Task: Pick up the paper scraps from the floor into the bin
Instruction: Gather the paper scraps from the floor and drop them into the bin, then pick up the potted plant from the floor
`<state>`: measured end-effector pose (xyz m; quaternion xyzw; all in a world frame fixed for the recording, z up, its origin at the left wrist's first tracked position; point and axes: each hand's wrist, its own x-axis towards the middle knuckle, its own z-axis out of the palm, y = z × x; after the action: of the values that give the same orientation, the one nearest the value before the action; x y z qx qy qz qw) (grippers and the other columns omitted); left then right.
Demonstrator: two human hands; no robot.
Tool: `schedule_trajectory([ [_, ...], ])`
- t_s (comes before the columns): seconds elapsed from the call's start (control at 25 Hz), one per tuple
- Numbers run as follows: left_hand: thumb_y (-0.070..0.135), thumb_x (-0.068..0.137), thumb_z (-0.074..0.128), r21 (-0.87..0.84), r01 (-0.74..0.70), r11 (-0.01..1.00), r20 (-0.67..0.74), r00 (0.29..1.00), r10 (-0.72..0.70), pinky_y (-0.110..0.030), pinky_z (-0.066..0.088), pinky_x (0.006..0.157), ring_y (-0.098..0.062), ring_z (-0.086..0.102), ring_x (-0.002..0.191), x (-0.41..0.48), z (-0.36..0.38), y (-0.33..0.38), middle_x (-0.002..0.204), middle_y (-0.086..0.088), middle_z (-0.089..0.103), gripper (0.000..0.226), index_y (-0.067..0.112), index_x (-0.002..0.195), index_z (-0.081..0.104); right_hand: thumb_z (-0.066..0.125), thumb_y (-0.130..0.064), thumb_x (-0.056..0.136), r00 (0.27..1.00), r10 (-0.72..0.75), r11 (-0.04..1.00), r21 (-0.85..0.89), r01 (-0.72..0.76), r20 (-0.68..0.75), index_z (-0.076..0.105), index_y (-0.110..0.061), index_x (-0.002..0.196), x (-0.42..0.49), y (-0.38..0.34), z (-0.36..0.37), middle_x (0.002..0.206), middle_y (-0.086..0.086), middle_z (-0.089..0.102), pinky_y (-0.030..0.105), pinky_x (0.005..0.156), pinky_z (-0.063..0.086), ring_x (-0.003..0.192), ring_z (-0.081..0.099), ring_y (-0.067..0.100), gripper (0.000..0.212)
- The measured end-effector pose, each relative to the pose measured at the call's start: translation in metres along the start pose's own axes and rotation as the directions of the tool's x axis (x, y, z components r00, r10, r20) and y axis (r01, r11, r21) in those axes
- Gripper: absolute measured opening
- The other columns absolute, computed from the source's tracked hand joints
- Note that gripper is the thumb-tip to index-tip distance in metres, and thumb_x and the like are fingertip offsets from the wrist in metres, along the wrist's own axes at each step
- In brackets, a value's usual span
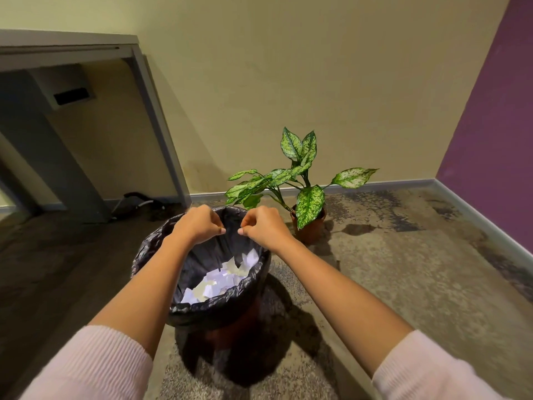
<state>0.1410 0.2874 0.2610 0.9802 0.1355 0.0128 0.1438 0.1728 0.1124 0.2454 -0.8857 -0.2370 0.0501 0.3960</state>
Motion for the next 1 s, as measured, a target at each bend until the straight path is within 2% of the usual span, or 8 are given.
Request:
schedule_trajectory([
  [0.12, 0.033, 0.076, 0.076, 0.001, -0.007, 1.000, -0.068, 0.998, 0.007, -0.037, 0.055, 0.080, -0.024, 0.066, 0.087, -0.002, 0.000, 0.024, 0.085, -0.003, 0.074, 0.011, 0.022, 0.078, 0.076, 0.072, -0.029, 0.083, 0.998, -0.008, 1.000, 0.005, 0.008, -0.067, 0.074, -0.017, 0.085, -0.004, 0.006, -0.013, 0.081, 0.001, 0.068, 0.025, 0.070, 0.042, 0.077, 0.060, 0.016, 0.012],
  [0.28, 0.033, 0.078, 0.072, -0.042, -0.097, 0.994, -0.141, 0.986, 0.091, -0.039, 0.055, 0.076, -0.028, 0.065, 0.084, -0.004, 0.006, 0.062, 0.083, -0.005, 0.071, 0.015, 0.019, 0.075, 0.067, 0.070, -0.025, 0.085, 0.989, 0.023, 1.000, 0.010, -0.022, -0.147, 0.074, -0.014, 0.089, -0.014, 0.025, -0.039, 0.091, 0.006, 0.073, 0.034, 0.081, 0.053, 0.086, 0.065, 0.021, 0.013],
  [0.44, 0.038, 0.082, 0.067, -0.109, -0.215, 0.970, -0.170, 0.966, 0.195, -0.034, 0.050, 0.068, -0.026, 0.062, 0.080, -0.015, 0.030, 0.116, 0.080, 0.000, 0.067, 0.018, 0.023, 0.075, 0.062, 0.068, -0.026, 0.086, 0.962, 0.091, 0.995, -0.011, -0.097, -0.258, 0.074, -0.015, 0.090, -0.031, 0.060, -0.070, 0.092, 0.006, 0.072, 0.031, 0.075, 0.051, 0.083, 0.063, 0.019, 0.013],
  [0.52, 0.041, 0.083, 0.065, -0.111, -0.278, 0.954, -0.220, 0.943, 0.249, -0.031, 0.047, 0.066, -0.024, 0.062, 0.079, -0.023, 0.046, 0.144, 0.080, 0.002, 0.067, 0.017, 0.026, 0.078, 0.061, 0.068, -0.027, 0.086, 0.940, 0.127, 0.989, -0.034, -0.145, -0.317, 0.074, -0.017, 0.091, -0.041, 0.080, -0.087, 0.094, 0.005, 0.072, 0.027, 0.074, 0.045, 0.084, 0.061, 0.019, 0.012],
  [0.64, 0.039, 0.085, 0.059, -0.037, -0.400, 0.916, -0.286, 0.882, 0.374, -0.033, 0.050, 0.065, -0.025, 0.063, 0.084, -0.035, 0.077, 0.180, 0.088, 0.001, 0.067, 0.014, 0.024, 0.085, 0.059, 0.067, -0.027, 0.085, 0.910, 0.199, 0.969, -0.063, -0.238, -0.365, 0.073, -0.019, 0.087, -0.058, 0.115, -0.111, 0.091, 0.008, 0.072, 0.030, 0.075, 0.050, 0.087, 0.064, 0.023, 0.010],
  [0.8, 0.036, 0.088, 0.053, 0.075, -0.533, 0.843, -0.153, 0.829, 0.538, -0.037, 0.050, 0.066, -0.027, 0.063, 0.093, -0.046, 0.134, 0.215, 0.097, 0.000, 0.064, 0.015, 0.022, 0.093, 0.054, 0.064, -0.025, 0.086, 0.881, 0.279, 0.933, -0.108, -0.343, -0.382, 0.071, -0.020, 0.086, -0.083, 0.165, -0.123, 0.085, 0.007, 0.071, 0.034, 0.073, 0.053, 0.084, 0.065, 0.026, 0.008],
  [0.92, 0.033, 0.089, 0.050, 0.039, -0.536, 0.843, -0.065, 0.841, 0.538, -0.038, 0.051, 0.070, -0.028, 0.063, 0.097, -0.047, 0.182, 0.230, 0.101, -0.001, 0.065, 0.015, 0.022, 0.096, 0.057, 0.060, -0.024, 0.087, 0.866, 0.334, 0.910, -0.113, -0.400, -0.372, 0.068, -0.025, 0.086, -0.099, 0.208, -0.115, 0.084, 0.004, 0.070, 0.031, 0.069, 0.051, 0.082, 0.064, 0.023, 0.008],
  [1.0, 0.032, 0.090, 0.049, 0.036, -0.505, 0.862, -0.024, 0.862, 0.506, -0.039, 0.051, 0.078, -0.028, 0.061, 0.102, -0.042, 0.213, 0.239, 0.107, -0.003, 0.066, 0.020, 0.021, 0.103, 0.060, 0.058, -0.024, 0.088, 0.859, 0.370, 0.891, -0.127, -0.436, -0.353, 0.069, -0.025, 0.088, -0.105, 0.239, -0.105, 0.087, 0.005, 0.070, 0.031, 0.070, 0.051, 0.083, 0.065, 0.025, 0.010],
])
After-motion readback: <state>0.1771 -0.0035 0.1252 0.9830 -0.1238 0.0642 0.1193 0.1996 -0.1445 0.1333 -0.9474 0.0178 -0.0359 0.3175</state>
